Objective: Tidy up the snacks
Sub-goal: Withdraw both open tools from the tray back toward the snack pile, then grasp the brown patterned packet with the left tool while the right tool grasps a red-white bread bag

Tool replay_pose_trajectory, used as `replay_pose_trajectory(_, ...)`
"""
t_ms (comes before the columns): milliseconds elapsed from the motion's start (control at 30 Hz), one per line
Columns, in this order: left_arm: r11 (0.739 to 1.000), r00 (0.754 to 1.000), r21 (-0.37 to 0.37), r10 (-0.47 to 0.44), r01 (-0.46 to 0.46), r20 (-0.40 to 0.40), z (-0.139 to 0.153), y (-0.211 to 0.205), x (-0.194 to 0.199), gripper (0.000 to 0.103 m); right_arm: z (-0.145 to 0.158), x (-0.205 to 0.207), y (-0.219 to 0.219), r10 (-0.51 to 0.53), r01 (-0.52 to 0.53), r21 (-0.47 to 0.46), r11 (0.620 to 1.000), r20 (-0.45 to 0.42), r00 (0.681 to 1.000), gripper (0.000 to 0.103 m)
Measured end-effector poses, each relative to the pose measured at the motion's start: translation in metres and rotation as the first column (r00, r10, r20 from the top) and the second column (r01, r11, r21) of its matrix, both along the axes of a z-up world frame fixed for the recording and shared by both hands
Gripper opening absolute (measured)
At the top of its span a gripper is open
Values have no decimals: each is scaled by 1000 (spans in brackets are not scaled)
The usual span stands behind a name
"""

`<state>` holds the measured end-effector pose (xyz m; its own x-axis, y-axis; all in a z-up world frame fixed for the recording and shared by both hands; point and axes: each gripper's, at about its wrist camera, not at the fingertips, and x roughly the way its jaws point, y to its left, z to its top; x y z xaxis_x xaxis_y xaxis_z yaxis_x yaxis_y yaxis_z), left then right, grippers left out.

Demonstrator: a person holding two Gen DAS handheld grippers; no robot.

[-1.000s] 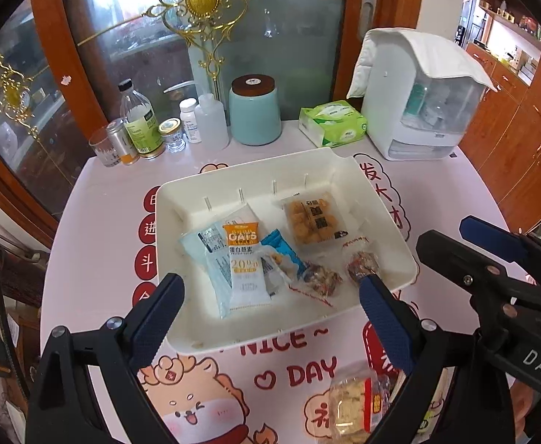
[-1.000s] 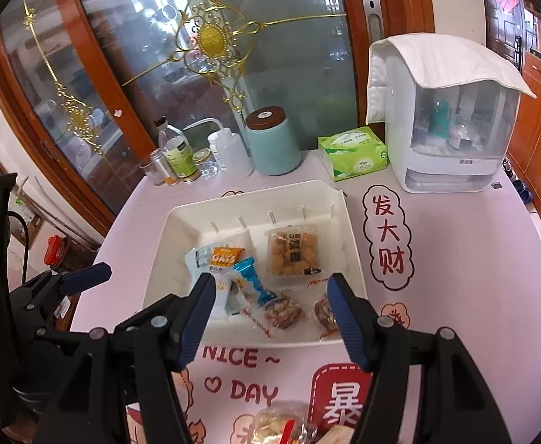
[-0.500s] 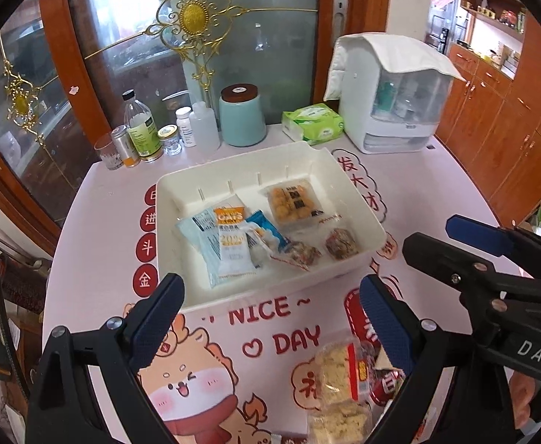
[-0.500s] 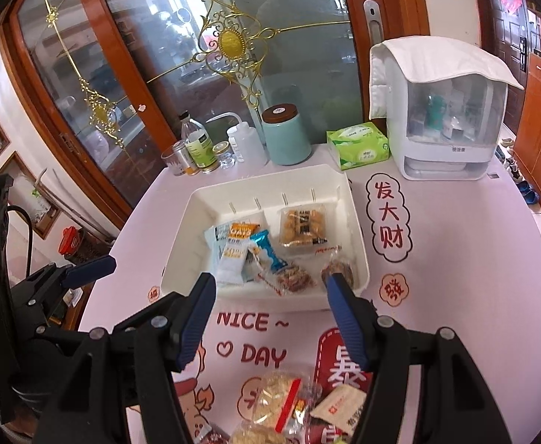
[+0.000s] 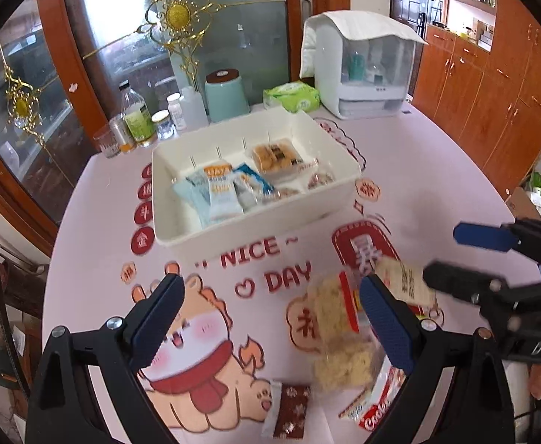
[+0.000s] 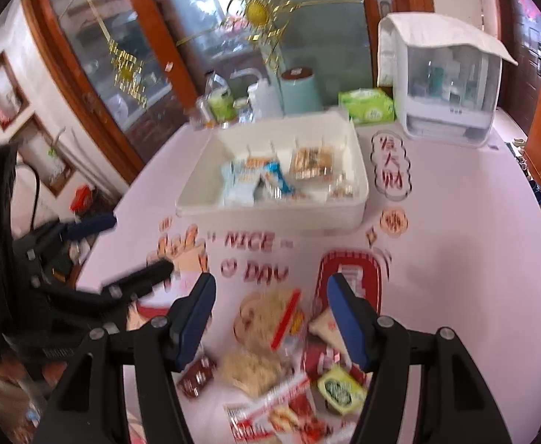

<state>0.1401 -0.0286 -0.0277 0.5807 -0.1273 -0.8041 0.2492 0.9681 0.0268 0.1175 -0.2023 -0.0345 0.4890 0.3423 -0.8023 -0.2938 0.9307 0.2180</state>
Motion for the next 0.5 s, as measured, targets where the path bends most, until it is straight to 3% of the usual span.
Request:
replay_pose_trajectory(233, 1000, 996, 12, -7, 8, -93, -52, 5, -31, 95, -55, -48, 6, 95, -103, -97, 990, -77, 992, 63)
replay_pose_trajectory(500, 1000, 970, 18, 25, -22, -242, -120, 18, -50, 91, -110, -77, 7, 161, -191, -194, 962, -158, 974, 63)
